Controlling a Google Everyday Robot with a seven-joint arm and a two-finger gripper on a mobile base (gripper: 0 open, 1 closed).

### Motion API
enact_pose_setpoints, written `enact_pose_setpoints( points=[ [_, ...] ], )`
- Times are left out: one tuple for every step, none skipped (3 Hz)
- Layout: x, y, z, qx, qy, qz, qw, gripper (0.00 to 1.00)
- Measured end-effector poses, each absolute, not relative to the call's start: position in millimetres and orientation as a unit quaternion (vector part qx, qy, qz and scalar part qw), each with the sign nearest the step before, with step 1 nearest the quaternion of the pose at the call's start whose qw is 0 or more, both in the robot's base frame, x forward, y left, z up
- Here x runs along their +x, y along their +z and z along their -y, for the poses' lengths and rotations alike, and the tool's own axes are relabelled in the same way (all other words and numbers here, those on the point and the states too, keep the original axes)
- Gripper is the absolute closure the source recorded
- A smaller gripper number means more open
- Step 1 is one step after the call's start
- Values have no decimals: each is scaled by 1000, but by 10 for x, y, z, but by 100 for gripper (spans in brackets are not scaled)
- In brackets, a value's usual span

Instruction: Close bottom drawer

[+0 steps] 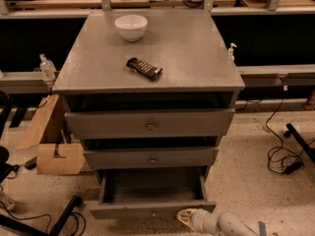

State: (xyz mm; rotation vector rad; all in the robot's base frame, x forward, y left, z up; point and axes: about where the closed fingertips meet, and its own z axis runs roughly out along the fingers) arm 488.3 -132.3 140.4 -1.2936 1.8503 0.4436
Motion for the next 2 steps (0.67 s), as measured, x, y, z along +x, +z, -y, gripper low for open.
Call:
enact_pose_setpoints(
  points=[
    [4883,1404,1323,-513,176,-734,408,100],
    [5207,1440,1336,-517,162,-724,427,100]
  ],
)
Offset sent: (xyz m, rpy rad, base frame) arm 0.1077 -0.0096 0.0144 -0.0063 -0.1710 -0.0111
